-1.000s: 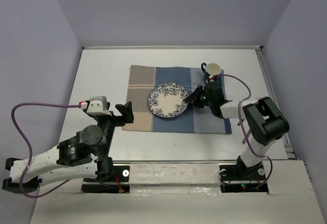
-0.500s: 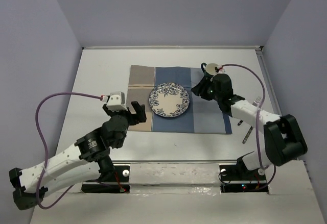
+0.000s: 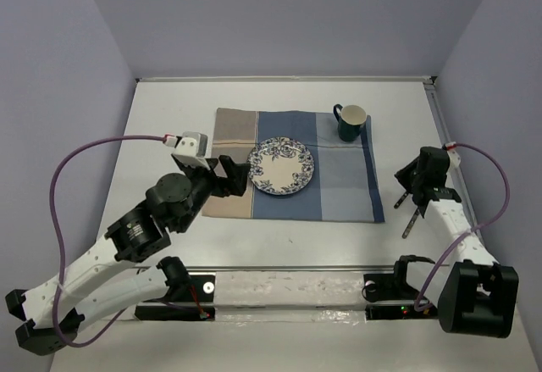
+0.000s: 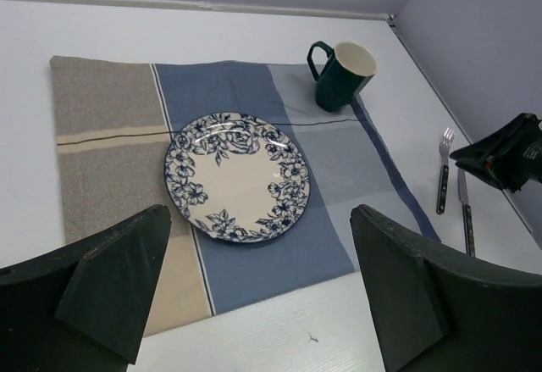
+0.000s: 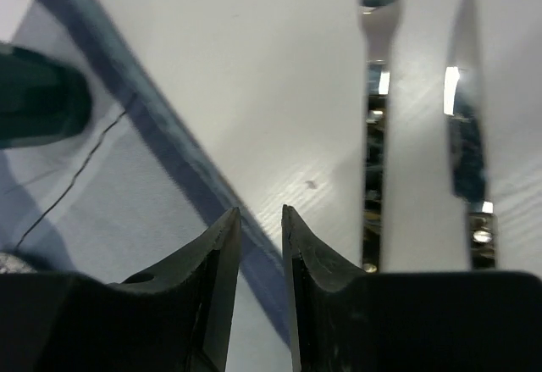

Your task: Set the dinner table for one person

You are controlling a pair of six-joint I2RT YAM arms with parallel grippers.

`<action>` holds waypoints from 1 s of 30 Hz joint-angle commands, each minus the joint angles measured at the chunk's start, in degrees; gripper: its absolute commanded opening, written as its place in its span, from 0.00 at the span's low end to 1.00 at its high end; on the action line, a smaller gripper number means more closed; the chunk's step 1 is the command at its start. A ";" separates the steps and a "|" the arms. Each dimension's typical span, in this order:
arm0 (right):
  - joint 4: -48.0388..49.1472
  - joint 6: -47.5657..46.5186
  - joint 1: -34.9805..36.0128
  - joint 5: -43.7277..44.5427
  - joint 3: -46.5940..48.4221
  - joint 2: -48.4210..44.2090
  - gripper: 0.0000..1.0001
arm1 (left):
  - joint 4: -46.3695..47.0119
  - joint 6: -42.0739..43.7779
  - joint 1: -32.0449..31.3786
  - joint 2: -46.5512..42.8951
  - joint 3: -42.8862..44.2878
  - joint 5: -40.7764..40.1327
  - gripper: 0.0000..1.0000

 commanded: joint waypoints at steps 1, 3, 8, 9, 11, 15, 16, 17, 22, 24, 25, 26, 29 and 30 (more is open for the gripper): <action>-6.90 0.03 -6.20 4.31 1.19 1.50 0.32 | 2.23 5.81 0.49 -2.85 -4.17 -3.44 0.99; -6.73 -1.03 -8.84 2.56 2.59 3.87 0.35 | 3.82 6.95 2.67 -2.43 -6.81 -0.84 0.99; -7.34 -2.53 -10.00 3.94 5.15 12.21 0.40 | 4.87 9.59 8.22 -1.10 -7.52 4.54 0.99; -7.34 -2.88 -10.00 4.04 5.85 13.10 0.40 | 4.96 9.59 9.70 -1.10 -7.61 5.33 0.99; -6.82 -4.36 -10.00 3.43 6.47 15.29 0.41 | 4.96 9.41 11.03 -0.75 -7.61 6.91 0.99; -6.03 -5.87 -10.00 2.46 7.08 16.80 0.42 | 5.58 9.50 12.53 -0.66 -7.79 9.03 0.99; -5.59 -5.69 -10.00 2.37 6.91 17.32 0.42 | 5.67 9.50 12.79 -0.49 -7.79 9.55 0.99; -5.50 -5.26 -10.00 2.28 6.91 17.68 0.42 | 5.75 9.59 12.97 -0.49 -7.70 9.82 0.99; -4.09 -5.16 -10.00 0.00 6.99 21.19 0.43 | 5.93 9.59 13.76 -1.19 -7.96 10.17 0.99; -4.00 -5.52 -10.00 -1.32 7.52 22.25 0.43 | 5.93 9.59 13.85 -1.19 -7.96 10.26 0.99; -4.00 -5.69 -10.00 -1.67 7.61 22.77 0.43 | 6.11 9.68 13.85 -1.19 -7.96 10.52 0.99; -3.74 -5.87 -10.00 -2.54 7.61 22.95 0.43 | 6.02 9.59 13.93 -1.19 -7.96 10.52 0.99; -3.65 -6.31 -10.00 -2.90 7.79 23.74 0.39 | 6.02 9.59 14.02 -1.37 -7.96 10.44 0.99; -3.74 -6.48 -10.00 -3.17 8.05 24.09 0.38 | 5.93 9.59 14.02 -1.54 -7.96 10.35 0.99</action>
